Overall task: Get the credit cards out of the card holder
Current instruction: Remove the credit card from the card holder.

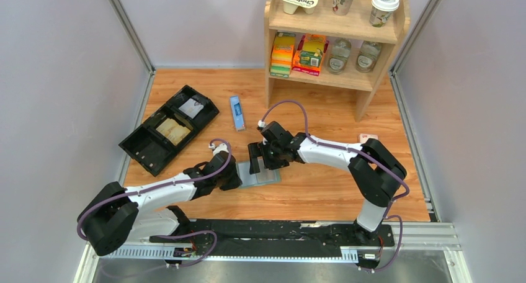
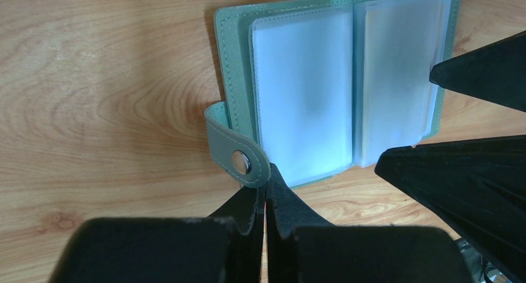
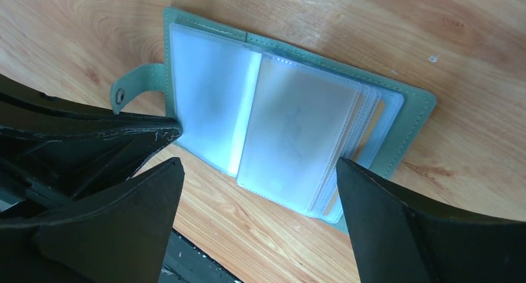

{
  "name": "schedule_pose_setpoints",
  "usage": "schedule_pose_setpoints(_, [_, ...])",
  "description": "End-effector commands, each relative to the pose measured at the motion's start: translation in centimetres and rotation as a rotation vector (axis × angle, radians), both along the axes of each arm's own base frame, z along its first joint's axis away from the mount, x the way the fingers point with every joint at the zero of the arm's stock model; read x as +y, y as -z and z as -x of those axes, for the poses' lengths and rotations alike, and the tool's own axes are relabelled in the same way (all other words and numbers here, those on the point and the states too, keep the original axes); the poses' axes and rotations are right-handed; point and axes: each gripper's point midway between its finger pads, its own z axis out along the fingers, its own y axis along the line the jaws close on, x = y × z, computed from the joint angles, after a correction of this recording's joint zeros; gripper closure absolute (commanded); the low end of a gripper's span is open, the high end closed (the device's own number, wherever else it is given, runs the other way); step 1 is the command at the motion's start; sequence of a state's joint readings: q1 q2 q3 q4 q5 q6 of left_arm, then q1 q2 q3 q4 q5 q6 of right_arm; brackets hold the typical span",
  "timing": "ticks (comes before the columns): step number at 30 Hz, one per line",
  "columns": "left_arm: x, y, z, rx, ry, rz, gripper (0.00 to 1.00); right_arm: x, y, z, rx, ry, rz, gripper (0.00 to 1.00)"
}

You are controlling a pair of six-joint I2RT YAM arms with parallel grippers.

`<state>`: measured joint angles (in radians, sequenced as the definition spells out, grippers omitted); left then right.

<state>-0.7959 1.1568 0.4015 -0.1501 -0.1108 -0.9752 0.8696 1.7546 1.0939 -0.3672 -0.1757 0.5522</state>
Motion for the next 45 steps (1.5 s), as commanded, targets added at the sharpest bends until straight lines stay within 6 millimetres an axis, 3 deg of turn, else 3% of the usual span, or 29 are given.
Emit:
schedule_pose_setpoints(1, [-0.2,1.6,1.7,0.069,0.022,0.011,1.0,2.2,-2.0,-0.2,-0.026,-0.051,-0.097,0.03])
schedule_pose_setpoints(10, [-0.4,1.5,1.7,0.07,0.024,0.018,1.0,3.8,-4.6,0.8,0.001,-0.114,-0.209,0.03])
schedule_pose_setpoints(24, [0.6,0.8,2.0,0.054,-0.03,0.04,1.0,3.8,-4.7,0.8,-0.004,-0.117,-0.212,0.02])
schedule_pose_setpoints(26, [1.6,0.4,2.3,0.041,-0.066,0.036,0.96,3.6,-5.1,0.6,-0.026,-0.118,-0.206,0.02])
schedule_pose_setpoints(31, [3.4,-2.3,2.6,-0.04,-0.125,0.092,0.73,2.7,-5.9,0.1,-0.076,-0.113,-0.18,0.02])
schedule_pose_setpoints(35, [3.7,-5.1,2.2,-0.126,-0.151,0.167,0.68,1.7,-5.8,-0.5,-0.093,-0.096,-0.164,0.05])
schedule_pose_setpoints(38, [2.6,-7.5,1.5,-0.186,-0.134,0.249,0.67,1.1,-5.3,-0.7,-0.087,-0.082,-0.153,0.09])
schedule_pose_setpoints(41, [0.2,-10.2,0.2,-0.242,-0.087,0.342,0.66,0.5,-4.6,-1.0,-0.079,-0.066,-0.14,0.15])
schedule_pose_setpoints(45, [-2.8,-10.5,-1.1,-0.222,0.009,0.32,0.65,0.1,-3.9,-1.4,-0.075,-0.038,-0.118,0.27])
